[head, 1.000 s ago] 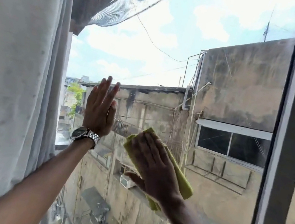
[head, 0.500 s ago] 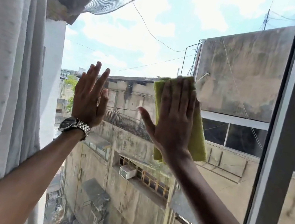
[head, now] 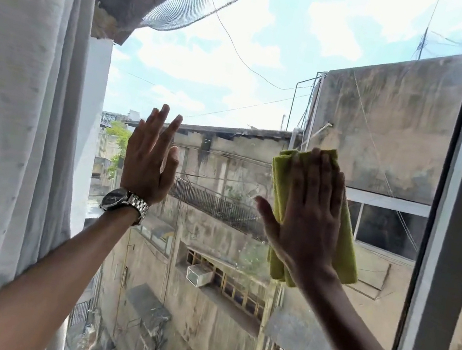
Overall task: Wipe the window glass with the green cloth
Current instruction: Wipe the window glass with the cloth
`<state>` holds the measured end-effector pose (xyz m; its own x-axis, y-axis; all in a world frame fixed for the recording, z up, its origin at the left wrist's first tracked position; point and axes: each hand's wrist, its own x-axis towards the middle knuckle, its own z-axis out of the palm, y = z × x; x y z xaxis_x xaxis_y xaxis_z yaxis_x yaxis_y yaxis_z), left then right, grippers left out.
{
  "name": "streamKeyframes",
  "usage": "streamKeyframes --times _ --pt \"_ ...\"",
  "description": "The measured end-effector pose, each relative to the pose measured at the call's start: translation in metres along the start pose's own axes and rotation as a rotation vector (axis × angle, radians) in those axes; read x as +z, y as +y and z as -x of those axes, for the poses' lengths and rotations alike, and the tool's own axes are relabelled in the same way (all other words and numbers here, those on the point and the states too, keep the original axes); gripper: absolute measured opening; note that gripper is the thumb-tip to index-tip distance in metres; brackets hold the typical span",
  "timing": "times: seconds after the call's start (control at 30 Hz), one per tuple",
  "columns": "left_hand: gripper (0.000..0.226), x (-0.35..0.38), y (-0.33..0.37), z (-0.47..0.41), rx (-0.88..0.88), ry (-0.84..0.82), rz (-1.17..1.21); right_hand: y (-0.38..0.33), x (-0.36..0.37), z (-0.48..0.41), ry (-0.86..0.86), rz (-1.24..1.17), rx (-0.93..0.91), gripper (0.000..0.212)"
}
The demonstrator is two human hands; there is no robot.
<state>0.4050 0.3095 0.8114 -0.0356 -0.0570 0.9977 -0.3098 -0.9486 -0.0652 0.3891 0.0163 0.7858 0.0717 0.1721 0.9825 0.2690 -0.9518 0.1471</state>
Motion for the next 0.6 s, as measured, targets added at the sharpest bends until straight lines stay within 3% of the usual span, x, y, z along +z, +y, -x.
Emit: streamKeyframes --times 0.07,0.13,0.2,0.27,0.4,0.43,0.47,0.6 --pt "0.054 0.000 0.001 0.001 -0.002 0.006 -0.003 -0.014 0.005 -0.002 -0.101 -0.028 -0.230 0.102" --pt "0.054 -0.003 0.004 0.000 -0.005 -0.001 -0.007 -0.015 0.008 0.019 -0.270 0.015 -0.710 0.103" --pt "0.054 -0.005 0.005 0.000 -0.009 -0.008 -0.004 0.006 0.000 0.024 -0.396 0.085 -1.020 0.098" --pt "0.054 -0.005 0.006 0.000 -0.012 -0.010 -0.001 0.029 -0.005 0.004 -0.338 0.105 -0.981 0.090" --pt "0.055 -0.002 0.001 0.000 0.004 -0.006 -0.017 0.039 -0.011 -0.028 -0.061 0.006 -0.322 0.087" --pt "0.055 -0.002 0.000 0.001 0.006 -0.006 -0.017 0.032 -0.009 -0.022 -0.036 -0.007 -0.255 0.092" --pt "0.055 -0.001 -0.001 0.002 0.006 -0.008 -0.018 0.024 -0.006 -0.010 -0.078 -0.015 -0.308 0.096" --pt "0.054 -0.001 -0.003 0.001 0.013 -0.006 -0.015 0.024 -0.007 0.016 -0.371 0.049 -1.014 0.093"
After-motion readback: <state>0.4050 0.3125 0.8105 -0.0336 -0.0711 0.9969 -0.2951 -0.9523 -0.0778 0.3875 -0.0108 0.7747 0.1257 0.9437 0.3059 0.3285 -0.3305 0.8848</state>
